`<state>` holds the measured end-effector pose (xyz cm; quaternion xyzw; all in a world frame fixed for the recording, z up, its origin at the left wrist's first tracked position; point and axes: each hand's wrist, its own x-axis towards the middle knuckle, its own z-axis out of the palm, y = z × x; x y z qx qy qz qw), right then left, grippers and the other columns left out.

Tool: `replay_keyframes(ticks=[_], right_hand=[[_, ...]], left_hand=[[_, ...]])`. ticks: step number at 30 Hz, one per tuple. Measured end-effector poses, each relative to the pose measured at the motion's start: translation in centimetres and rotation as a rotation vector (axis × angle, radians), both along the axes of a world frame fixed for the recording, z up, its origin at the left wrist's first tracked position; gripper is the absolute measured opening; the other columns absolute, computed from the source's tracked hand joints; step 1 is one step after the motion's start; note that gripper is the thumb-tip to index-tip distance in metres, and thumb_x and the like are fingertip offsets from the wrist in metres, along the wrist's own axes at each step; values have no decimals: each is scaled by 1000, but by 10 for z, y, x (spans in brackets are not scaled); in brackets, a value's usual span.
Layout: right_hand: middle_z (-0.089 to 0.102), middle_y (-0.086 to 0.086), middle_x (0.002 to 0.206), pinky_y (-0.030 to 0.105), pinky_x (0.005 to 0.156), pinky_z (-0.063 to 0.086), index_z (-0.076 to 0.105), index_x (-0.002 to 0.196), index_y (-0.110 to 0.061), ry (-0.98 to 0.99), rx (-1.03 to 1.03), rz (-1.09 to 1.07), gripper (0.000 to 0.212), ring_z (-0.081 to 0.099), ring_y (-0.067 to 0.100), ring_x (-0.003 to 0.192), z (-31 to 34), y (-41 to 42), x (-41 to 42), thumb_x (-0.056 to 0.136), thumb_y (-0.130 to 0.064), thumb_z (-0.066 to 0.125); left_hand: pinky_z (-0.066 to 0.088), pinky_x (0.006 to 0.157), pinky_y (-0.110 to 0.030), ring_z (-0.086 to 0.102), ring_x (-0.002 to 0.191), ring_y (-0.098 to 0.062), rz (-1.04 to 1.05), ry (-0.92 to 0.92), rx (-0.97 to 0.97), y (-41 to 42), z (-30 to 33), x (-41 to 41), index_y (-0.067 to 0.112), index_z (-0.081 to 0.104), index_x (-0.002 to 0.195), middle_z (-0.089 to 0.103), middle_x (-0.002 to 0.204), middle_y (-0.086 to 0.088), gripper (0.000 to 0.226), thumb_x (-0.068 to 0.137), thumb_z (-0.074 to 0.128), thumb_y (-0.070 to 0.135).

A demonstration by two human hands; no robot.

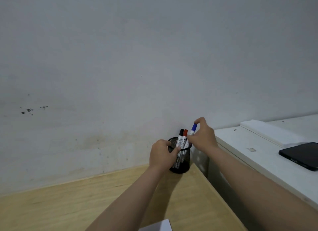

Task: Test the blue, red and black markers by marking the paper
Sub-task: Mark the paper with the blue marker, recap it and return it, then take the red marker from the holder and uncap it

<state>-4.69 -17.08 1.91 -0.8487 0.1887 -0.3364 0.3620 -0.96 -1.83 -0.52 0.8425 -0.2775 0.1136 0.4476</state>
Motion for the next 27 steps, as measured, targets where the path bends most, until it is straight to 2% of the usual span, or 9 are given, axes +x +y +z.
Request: replay_keyframes(ticks=[4,7,10,14,18,21,24,25,27], right_hand=[[54,12,81,27,49,39,44,104,-14,193,-100,52,48,50,20,60,-12,-1,14,64,-5,68],[47,12,109,39,72,52,44,117,-16,255,-195,-29,61,54,28,93,-9,0,20,62,-13,70],[45,13,120,43,86,48,50,124,-19,291,-281,-89,60,48,31,110,-5,1,23,68,-27,67],[52,12,114,43,88,45,63,106,-20,210,-309,-147,32,47,32,111,-2,6,23,77,-34,62],[60,4,107,43,92,41,69,83,-26,101,-235,-46,11,43,28,113,10,16,19,73,-30,71],[66,0,101,47,97,41,65,65,-34,73,-62,131,15,44,24,119,27,25,10,63,-29,79],[63,-2,99,43,98,43,64,63,-37,-47,-14,226,21,50,25,117,50,43,-12,60,-29,83],[62,-4,97,38,98,42,64,65,-38,-96,-34,248,23,51,23,114,57,51,-24,60,-27,84],[60,-9,91,21,94,38,64,66,-37,-178,-114,299,26,51,17,107,67,73,-53,62,-22,84]], left_hand=[[42,74,-23,63,97,-21,17,56,-51,-3,-5,4,4,70,95,69,101,-10,40,74,72,38],[40,78,-21,61,103,-20,22,65,-68,-3,-6,5,3,68,103,67,108,-9,45,74,73,36],[38,77,-20,60,104,-20,19,51,-68,-4,-7,5,2,66,106,66,109,-10,46,75,73,36],[39,78,-20,59,105,-20,24,65,-77,-3,-8,6,3,64,108,65,110,-9,47,76,72,36],[43,70,-26,59,86,-17,23,38,-55,-2,-6,3,5,67,95,67,98,-8,38,77,69,38],[43,75,-28,61,97,-22,34,42,-80,0,-5,-6,7,65,99,65,102,-7,32,83,63,35],[44,72,-29,62,84,-23,87,238,-352,12,8,-22,13,63,77,65,81,-4,21,87,57,31],[44,67,-29,60,73,-22,64,406,-475,19,17,-28,14,60,67,62,68,-2,29,89,54,31],[49,61,-28,61,63,-18,-135,889,-704,37,37,-39,9,62,70,64,65,-4,39,93,46,36]])
